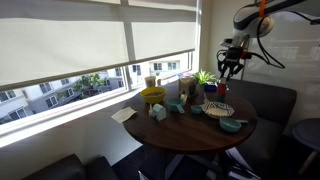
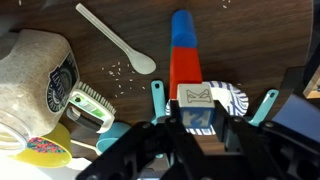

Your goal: Put the grey cube on top of the stacked blocks

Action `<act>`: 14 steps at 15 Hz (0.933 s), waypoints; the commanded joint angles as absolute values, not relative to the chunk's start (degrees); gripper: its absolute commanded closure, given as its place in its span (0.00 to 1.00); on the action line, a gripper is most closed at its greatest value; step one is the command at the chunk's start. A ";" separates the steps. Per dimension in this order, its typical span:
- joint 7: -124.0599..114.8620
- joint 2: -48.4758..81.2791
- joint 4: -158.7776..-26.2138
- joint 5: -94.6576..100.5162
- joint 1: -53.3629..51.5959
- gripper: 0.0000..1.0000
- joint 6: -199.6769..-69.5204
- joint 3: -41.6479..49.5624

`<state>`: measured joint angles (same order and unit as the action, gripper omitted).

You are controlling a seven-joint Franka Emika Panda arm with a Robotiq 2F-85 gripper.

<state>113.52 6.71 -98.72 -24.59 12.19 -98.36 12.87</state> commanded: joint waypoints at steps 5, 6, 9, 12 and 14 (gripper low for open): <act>111.72 8.47 -95.91 -24.67 13.25 0.91 -97.35 11.82; 111.64 8.58 -95.76 -24.69 13.28 0.91 -97.34 11.81; 111.40 8.89 -95.36 -24.55 13.35 0.91 -97.25 11.76; 111.27 9.08 -95.18 -24.38 13.38 0.91 -97.24 11.68; 111.24 9.22 -94.97 -24.34 13.42 0.91 -97.21 11.62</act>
<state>112.38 8.00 -97.18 -24.59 12.35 -98.34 12.75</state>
